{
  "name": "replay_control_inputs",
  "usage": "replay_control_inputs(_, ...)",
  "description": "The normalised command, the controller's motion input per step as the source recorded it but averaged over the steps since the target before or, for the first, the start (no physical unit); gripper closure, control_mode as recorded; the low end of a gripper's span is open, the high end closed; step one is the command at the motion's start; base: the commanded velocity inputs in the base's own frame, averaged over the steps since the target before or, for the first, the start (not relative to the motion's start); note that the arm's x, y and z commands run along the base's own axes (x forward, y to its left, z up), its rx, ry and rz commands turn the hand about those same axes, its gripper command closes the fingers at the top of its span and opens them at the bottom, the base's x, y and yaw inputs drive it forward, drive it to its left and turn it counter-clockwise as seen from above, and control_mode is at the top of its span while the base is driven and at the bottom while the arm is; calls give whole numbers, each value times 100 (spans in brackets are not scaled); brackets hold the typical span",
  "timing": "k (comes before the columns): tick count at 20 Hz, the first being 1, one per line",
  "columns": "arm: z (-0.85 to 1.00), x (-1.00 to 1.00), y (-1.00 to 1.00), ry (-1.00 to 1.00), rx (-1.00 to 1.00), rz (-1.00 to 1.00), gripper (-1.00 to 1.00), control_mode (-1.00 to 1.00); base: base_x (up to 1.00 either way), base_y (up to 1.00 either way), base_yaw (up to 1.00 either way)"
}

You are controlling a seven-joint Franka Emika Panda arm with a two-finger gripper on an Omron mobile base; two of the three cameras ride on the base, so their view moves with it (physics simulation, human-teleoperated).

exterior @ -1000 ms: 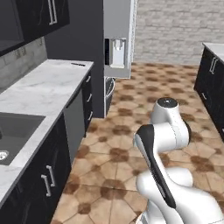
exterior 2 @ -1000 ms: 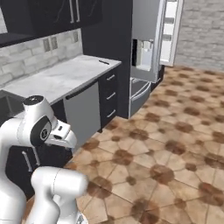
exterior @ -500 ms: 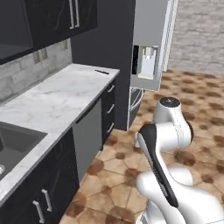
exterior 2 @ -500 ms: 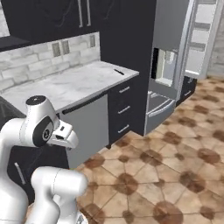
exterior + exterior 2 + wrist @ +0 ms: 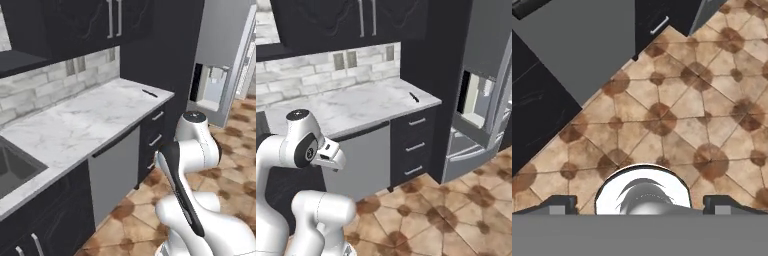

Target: Retrieve the butter from the fridge and place it on a plate on the dining table. Then retrieve the butter knife by the fridge and place it near the plate.

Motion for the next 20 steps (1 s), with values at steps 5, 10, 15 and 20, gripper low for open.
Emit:
replay_control_inputs(5,0,0,0,0,0,0,-100,100,66,-98,50)
replay_control_inputs(10,0,0,0,0,0,0,-100,100,26,-100,48)
replay_control_inputs(15,0,0,0,0,0,0,-100,100,47,-100,39)
replay_control_inputs(20,0,0,0,0,0,0,-100,100,27,-43,-1)
